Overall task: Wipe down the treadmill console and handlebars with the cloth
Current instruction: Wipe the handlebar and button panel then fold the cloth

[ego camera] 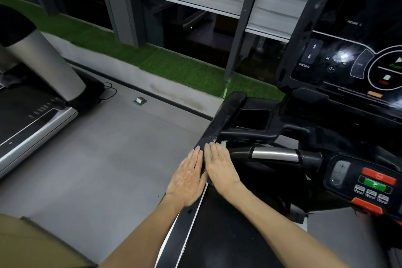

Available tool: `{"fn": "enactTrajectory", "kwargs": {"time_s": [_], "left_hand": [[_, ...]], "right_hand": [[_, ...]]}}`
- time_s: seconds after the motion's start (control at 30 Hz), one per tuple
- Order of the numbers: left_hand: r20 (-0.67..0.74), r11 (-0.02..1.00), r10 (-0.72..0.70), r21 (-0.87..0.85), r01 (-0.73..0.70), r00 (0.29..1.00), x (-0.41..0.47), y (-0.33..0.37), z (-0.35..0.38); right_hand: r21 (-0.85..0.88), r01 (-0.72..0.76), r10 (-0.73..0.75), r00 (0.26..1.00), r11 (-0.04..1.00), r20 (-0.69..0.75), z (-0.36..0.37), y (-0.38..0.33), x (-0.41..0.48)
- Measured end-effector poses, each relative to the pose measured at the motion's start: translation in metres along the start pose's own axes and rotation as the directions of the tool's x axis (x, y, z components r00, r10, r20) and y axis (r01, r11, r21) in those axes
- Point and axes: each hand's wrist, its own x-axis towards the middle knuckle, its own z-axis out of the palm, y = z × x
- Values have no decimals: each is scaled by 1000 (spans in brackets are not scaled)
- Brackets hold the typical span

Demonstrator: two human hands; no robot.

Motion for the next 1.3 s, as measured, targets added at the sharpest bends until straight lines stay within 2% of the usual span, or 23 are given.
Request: {"fn": "enactTrajectory", "kwargs": {"time_s": [0.07, 0.17, 0.27, 0.4, 0.47, 0.6, 0.73, 0.9, 1.13, 1.3], "left_hand": [[0, 1000, -5, -15, 5, 1000, 0, -1, 0], [2, 1000, -4, -30, 4, 1000, -1, 0, -3], [-1, 999, -10, -36, 9, 1000, -2, 0, -4], [-6, 999, -25, -26, 25, 1000, -1, 2, -4], [-13, 999, -24, -30, 24, 1000, 0, 1, -2], [5, 1000, -21, -23, 21, 1000, 0, 0, 0], [6, 1000, -22, -20, 22, 1000, 1, 0, 0], [1, 999, -20, -30, 20, 1000, 0, 0, -1], [-7, 999, -29, -36, 29, 1000, 0, 1, -1], [1, 999, -27, -37, 27, 1000, 0, 1, -2]], "right_hand": [[24, 12, -12, 1000, 1000, 1, -1, 4, -5], [77, 44, -38, 996, 996, -75, -10, 28, -22], [90, -25, 39, 986, 996, -161, -19, 54, -46], [107, -113, 128, 981, 988, -147, -17, 73, -56], [84, -59, 70, 990, 995, -125, -13, 64, -45], [7, 153, -153, 987, 988, -44, -2, 25, -16], [10, 180, -179, 982, 984, -56, 2, 17, -12], [74, 92, -84, 991, 993, -105, -14, 41, -30], [184, -195, 229, 956, 963, -184, -23, 104, -73], [192, -105, 130, 984, 976, -120, -20, 73, -40]]}}
